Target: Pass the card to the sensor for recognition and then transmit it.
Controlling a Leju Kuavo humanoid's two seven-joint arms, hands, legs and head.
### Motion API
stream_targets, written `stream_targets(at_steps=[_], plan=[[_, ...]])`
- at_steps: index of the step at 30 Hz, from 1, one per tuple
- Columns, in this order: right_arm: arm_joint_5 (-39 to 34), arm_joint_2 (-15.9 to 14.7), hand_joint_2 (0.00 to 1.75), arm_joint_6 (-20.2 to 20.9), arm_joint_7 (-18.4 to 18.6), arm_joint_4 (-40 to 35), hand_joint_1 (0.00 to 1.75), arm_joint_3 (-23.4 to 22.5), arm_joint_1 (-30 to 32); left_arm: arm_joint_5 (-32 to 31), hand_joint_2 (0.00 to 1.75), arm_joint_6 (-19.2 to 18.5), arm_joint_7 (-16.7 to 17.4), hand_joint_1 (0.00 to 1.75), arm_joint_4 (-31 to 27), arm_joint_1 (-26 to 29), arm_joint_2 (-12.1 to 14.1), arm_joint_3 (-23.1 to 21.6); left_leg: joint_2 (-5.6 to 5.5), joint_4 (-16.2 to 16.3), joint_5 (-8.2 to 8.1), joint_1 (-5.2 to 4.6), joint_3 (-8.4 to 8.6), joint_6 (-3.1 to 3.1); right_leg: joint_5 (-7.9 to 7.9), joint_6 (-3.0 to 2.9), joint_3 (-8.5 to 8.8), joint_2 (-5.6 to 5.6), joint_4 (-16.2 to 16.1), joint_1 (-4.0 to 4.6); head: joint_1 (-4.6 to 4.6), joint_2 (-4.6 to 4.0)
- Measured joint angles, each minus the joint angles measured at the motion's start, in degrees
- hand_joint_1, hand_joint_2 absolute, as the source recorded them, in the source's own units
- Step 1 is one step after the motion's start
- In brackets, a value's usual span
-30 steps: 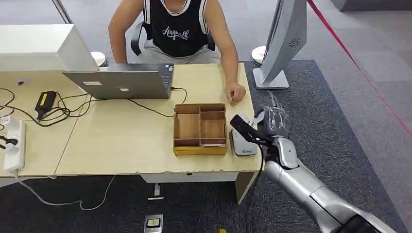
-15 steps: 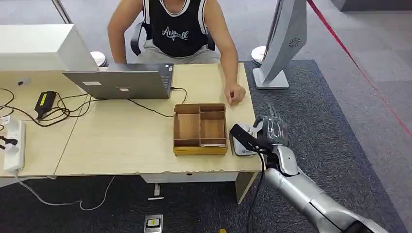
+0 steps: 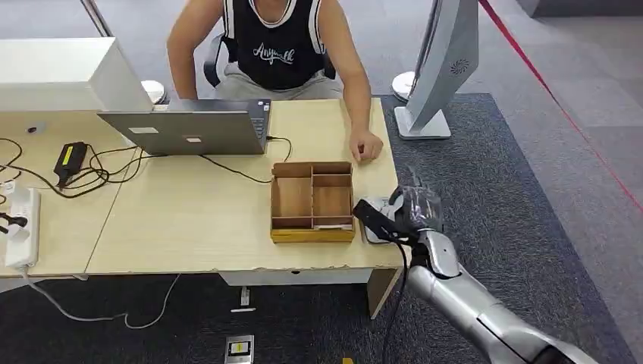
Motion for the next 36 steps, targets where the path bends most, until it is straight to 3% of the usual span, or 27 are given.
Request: stream_targets(at_steps=[25, 36], plan=[[-1.0, 1.6, 1.75, 2.8, 0.2, 2.4, 1.75, 1.4, 2.0, -0.7, 1.75, 0.0, -0.4, 0.00, 0.0, 0.4, 0.0, 0.0, 0.01, 0.0, 0.00, 0.00, 0.02, 0.00, 0.00, 0.00, 0.00, 0.00, 0.0, 0.00, -0.02, 0.02], [-2.3, 2.4, 1.75, 2.7, -1.5, 4.0, 1.75, 1.8, 1.9, -0.4, 1.75, 0.0, -0.6, 0.00, 0.0, 0.5, 0.0, 0.0, 0.03, 0.0, 0.00, 0.00, 0.10, 0.00, 0.00, 0.00, 0.09, 0.00, 0.0, 0.00, 0.00, 0.00]])
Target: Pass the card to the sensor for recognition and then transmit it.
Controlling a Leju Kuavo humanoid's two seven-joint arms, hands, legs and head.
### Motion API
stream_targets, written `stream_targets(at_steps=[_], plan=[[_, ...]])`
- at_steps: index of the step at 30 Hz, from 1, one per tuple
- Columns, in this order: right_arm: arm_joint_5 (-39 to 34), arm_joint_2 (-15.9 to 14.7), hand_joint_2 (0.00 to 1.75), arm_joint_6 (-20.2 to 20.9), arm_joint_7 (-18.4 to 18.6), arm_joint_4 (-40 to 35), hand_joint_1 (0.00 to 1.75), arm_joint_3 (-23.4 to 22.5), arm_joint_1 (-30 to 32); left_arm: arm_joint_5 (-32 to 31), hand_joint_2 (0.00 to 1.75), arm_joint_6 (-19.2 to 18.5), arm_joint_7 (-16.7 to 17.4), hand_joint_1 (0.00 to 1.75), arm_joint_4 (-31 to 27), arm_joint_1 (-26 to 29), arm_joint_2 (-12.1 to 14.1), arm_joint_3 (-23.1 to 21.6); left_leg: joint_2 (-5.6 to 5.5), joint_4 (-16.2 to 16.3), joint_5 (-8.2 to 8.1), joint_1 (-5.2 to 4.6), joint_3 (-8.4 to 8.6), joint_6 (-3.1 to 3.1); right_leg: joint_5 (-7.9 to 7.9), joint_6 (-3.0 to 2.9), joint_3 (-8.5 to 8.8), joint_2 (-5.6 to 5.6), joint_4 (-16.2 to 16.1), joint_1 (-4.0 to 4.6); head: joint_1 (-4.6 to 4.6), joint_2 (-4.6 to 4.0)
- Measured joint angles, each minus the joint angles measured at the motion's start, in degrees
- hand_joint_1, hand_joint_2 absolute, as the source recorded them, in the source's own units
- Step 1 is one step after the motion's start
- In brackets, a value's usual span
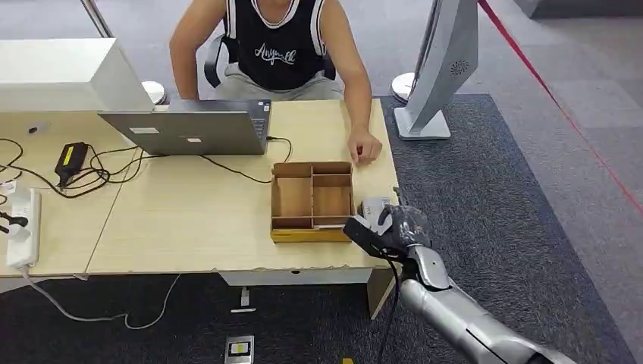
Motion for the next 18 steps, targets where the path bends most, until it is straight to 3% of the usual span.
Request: stream_targets(at_steps=[18], plan=[[-1.2, 0.8, 1.75, -1.1, -0.9, 1.2, 1.75, 0.6, -1.3, -0.2, 1.75, 0.0, -0.2, 0.00, 0.0, 0.1, 0.0, 0.1, 0.00, 0.0, 0.00, 0.00, 0.03, 0.00, 0.00, 0.00, 0.03, 0.00, 0.0, 0.00, 0.00, 0.02]])
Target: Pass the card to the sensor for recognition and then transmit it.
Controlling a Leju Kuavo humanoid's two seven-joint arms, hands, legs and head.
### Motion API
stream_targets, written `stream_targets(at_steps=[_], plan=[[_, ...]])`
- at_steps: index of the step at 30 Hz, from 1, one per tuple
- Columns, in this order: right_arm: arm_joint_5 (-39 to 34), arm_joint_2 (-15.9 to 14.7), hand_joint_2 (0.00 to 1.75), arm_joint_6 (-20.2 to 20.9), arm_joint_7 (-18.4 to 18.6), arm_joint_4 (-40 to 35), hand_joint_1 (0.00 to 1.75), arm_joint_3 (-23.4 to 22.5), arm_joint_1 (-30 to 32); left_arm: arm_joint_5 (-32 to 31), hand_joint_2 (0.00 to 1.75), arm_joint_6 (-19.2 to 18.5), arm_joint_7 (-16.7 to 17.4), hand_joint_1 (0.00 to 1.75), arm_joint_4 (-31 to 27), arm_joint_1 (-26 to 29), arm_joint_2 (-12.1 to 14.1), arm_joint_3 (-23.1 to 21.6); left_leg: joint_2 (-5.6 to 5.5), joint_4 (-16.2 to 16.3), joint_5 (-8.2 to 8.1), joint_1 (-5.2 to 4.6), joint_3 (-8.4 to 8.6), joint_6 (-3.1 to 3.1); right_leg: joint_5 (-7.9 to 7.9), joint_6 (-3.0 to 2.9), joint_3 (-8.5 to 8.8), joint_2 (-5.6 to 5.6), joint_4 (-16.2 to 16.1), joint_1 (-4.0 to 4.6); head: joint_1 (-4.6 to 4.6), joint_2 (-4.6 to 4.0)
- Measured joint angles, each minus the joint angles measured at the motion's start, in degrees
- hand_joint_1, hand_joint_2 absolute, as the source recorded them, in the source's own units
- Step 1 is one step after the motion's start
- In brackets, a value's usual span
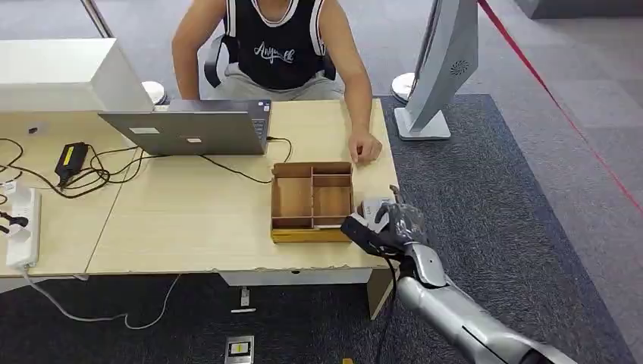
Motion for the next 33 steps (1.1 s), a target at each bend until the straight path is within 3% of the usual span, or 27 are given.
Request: stream_targets(at_steps=[10, 21, 25, 33], plan=[[-0.1, -2.6, 1.75, -2.4, 3.3, -4.0, 1.75, -1.5, -3.2, -0.7, 1.75, 0.0, 2.1, 0.00, 0.0, -0.7, 0.0, -0.1, 0.00, 0.0, 0.01, -0.02, -0.03, 0.01, 0.03, 0.02, -0.03, 0.00, 0.0, -0.01, 0.00, -0.02], [4.9, -4.8, 1.75, 0.7, 6.1, -13.7, 1.75, -3.0, -9.7, -0.1, 1.75, 0.0, 3.0, 0.00, -0.1, -1.8, -0.1, -1.5, 0.00, 0.0, 0.01, 0.01, -0.03, 0.00, 0.04, 0.00, -0.06, 0.03, 0.0, 0.01, 0.00, 0.00], [5.3, -4.2, 1.75, 3.3, 6.6, -15.5, 1.75, -2.5, -10.9, -0.4, 1.75, 0.0, 3.3, 0.00, -0.2, -2.0, -0.1, -2.1, 0.00, 0.0, 0.01, 0.01, -0.07, 0.00, 0.04, 0.00, -0.08, 0.03, 0.0, 0.01, 0.00, 0.00], [1.7, 0.1, 1.75, 8.4, 4.4, -13.5, 1.75, -0.7, -15.6, -1.0, 1.75, -0.3, 4.6, 0.00, -0.2, -3.2, -0.2, -4.3, 0.02, 0.0, 0.02, 0.01, -0.10, 0.00, 0.04, 0.00, -0.13, 0.04, 0.1, 0.01, -0.02, 0.00]])
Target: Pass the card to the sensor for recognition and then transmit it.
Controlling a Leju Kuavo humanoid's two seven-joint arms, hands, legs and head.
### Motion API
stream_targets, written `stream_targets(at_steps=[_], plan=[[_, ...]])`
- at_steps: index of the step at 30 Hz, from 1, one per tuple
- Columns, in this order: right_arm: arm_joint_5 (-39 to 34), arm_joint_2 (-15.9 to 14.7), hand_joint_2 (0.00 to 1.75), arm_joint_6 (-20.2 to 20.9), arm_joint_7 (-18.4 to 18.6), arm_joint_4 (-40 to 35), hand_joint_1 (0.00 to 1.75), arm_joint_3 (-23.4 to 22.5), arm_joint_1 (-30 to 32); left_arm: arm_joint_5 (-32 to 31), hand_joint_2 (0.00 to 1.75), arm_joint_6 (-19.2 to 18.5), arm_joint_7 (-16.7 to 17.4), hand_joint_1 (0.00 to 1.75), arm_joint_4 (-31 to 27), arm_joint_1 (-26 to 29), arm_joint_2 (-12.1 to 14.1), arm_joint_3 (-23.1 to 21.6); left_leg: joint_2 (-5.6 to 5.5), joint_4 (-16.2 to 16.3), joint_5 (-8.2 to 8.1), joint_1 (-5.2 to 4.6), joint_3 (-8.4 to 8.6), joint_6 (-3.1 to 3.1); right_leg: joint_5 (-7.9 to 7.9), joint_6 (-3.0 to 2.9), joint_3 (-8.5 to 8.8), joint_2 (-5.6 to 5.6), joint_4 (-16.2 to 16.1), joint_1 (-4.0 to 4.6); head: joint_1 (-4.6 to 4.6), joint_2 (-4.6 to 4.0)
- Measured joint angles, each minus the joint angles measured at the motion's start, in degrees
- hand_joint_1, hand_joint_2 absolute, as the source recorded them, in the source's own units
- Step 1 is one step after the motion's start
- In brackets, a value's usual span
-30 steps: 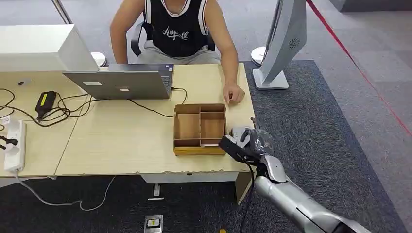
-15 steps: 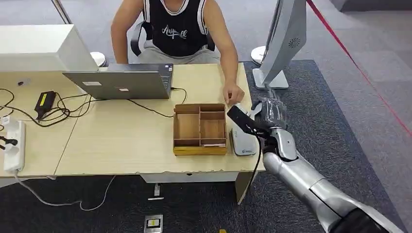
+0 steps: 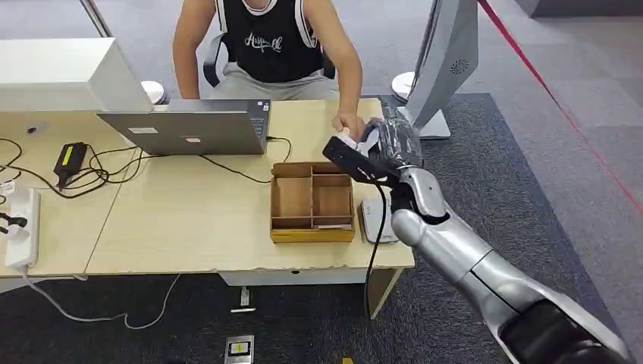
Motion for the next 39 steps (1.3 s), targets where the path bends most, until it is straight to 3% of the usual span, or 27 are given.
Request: stream_targets(at_steps=[7, 14, 21, 29, 35, 36, 37, 39], plan=[[1.0, 4.7, 1.75, 4.0, -0.4, 7.4, 1.75, 2.8, -6.7, -0.5, 1.75, -0.2, 1.0, 0.00, 0.0, -1.0, 0.1, -1.5, -0.02, 0.0, 0.02, 0.00, -0.03, -0.01, 0.00, 0.00, -0.02, -0.01, 0.0, 0.00, -0.02, 0.00], [0.8, 7.9, 1.75, 4.1, 0.2, 13.8, 1.75, 4.5, -10.3, -0.6, 1.75, -0.3, 1.6, 0.00, 0.0, -1.1, 0.2, -2.0, -0.01, 0.0, 0.01, 0.00, -0.04, -0.01, 0.00, 0.00, -0.02, -0.01, 0.0, 0.00, -0.02, 0.00], [0.9, 10.2, 1.75, 3.3, 1.6, 18.9, 1.75, 5.7, -12.2, -0.4, 1.75, -0.2, 1.7, 0.00, 0.0, -1.0, 0.2, -2.5, -0.01, 0.0, 0.01, 0.00, -0.03, -0.01, 0.00, 0.00, -0.03, -0.01, 0.0, 0.00, -0.02, 0.00], [2.1, 12.1, 1.75, -0.8, 7.7, 24.8, 1.75, 7.1, -13.6, 0.5, 1.75, -0.2, 1.8, 0.00, 0.0, -0.8, 0.2, -2.9, -0.02, 0.0, 0.02, 0.00, -0.03, -0.01, 0.00, 0.00, -0.02, -0.01, 0.0, 0.00, -0.02, 0.00], [2.2, 12.3, 1.75, -1.1, 8.2, 27.5, 1.73, 7.8, -14.1, 0.5, 1.75, -0.2, 2.0, 0.00, 0.1, -0.8, 0.3, -3.0, -0.01, 0.0, 0.02, 0.00, -0.03, -0.01, 0.00, 0.00, -0.03, -0.01, 0.0, 0.00, 0.00, -0.02], [2.2, 12.3, 1.75, -1.1, 8.3, 28.0, 0.65, 7.9, -14.1, 0.5, 1.75, -0.2, 2.0, 0.00, 0.1, -0.8, 0.3, -3.1, -0.02, 0.0, 0.02, 0.00, -0.03, -0.01, 0.00, 0.00, -0.03, -0.01, 0.0, 0.00, -0.02, -0.02], [2.1, 12.4, 1.75, -1.0, 8.3, 28.3, 0.00, 8.0, -14.2, 0.5, 1.75, -0.2, 2.0, 0.00, 0.1, -0.8, 0.3, -3.1, -0.02, 0.0, 0.02, 0.00, -0.03, -0.01, 0.00, 0.00, -0.03, -0.01, 0.0, 0.00, -0.02, 0.00], [2.0, 12.3, 1.75, -1.0, 8.6, 28.9, 0.00, 8.2, -14.2, 0.5, 1.75, -0.2, 2.1, 0.00, 0.1, -0.8, 0.3, -3.2, -0.01, 0.0, 0.01, 0.00, -0.02, -0.02, 0.00, 0.00, -0.04, -0.01, 0.0, 0.00, -0.02, 0.00]])
